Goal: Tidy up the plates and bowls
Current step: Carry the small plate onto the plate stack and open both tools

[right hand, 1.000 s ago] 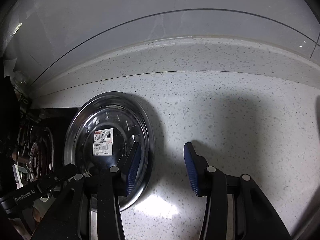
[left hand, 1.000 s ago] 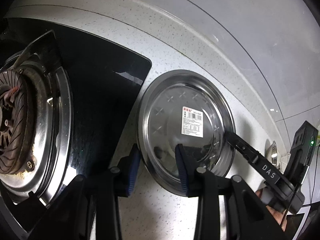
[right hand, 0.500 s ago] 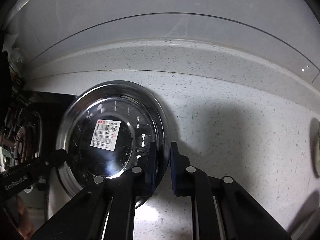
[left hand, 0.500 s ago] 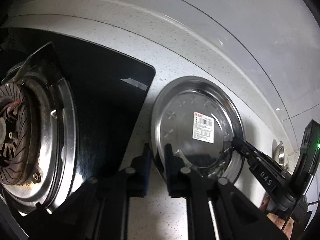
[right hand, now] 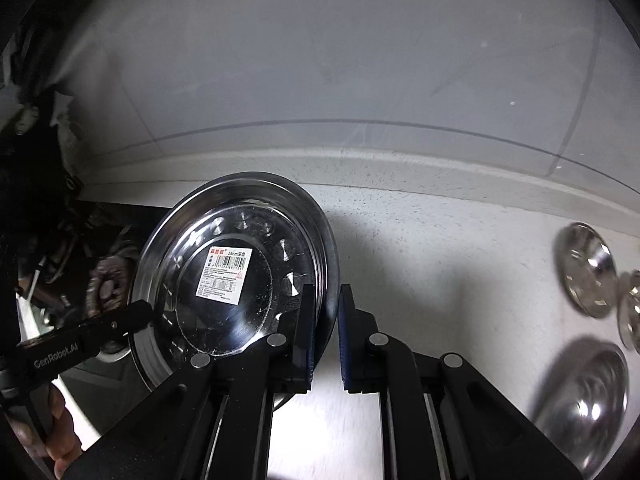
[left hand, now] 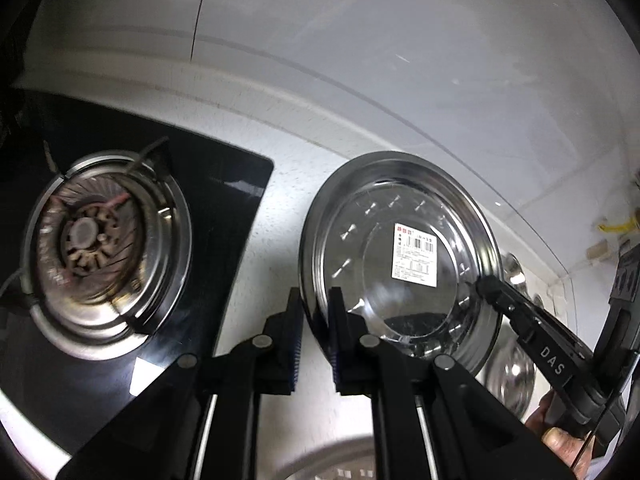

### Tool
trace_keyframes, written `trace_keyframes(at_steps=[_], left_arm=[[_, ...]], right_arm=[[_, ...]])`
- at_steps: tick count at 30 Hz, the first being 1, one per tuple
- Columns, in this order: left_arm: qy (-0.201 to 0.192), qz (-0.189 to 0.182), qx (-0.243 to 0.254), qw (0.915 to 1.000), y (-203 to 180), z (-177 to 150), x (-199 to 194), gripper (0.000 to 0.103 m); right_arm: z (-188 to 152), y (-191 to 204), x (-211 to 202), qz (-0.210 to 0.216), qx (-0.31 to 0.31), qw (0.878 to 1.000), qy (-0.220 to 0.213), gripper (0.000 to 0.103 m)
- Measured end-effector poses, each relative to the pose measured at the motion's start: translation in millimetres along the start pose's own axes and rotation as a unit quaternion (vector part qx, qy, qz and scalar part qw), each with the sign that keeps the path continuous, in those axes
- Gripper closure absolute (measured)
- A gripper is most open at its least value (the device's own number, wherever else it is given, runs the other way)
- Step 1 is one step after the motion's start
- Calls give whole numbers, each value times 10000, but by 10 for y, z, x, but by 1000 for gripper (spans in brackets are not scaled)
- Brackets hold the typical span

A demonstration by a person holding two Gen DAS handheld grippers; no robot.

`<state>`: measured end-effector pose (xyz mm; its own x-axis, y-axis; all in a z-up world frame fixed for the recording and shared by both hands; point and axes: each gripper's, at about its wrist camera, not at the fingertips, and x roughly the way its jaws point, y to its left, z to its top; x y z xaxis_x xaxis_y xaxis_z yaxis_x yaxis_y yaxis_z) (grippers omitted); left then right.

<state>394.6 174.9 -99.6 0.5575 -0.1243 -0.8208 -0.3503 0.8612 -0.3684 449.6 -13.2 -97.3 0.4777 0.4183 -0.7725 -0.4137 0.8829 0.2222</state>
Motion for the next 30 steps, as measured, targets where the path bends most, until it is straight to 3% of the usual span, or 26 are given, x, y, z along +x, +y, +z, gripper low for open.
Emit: trace_keyframes(at_steps=[7, 14, 19, 23, 30], left_arm=[[98, -185, 416, 9989, -267, -538, -577, 92], [424, -364, 740, 9957, -285, -1396, -903, 92], [841, -288, 860, 9923, -152, -1926, -787, 92], [1102, -138, 857, 9901, -68, -2106, -526, 92], [1306, 23, 815, 9881, -16, -2239, -252, 92]], right_arm=[[-369, -129, -837, 14, 207, 9996, -174, 93], [-1186, -203, -1395, 13, 367, 9993, -109, 92], [-1698, -440, -1461, 162, 565, 9978, 309, 91], [-2035, -549, -1215, 225, 881, 9927, 790, 91], [-2144, -631, -1046, 246, 854, 9903, 1065, 91]])
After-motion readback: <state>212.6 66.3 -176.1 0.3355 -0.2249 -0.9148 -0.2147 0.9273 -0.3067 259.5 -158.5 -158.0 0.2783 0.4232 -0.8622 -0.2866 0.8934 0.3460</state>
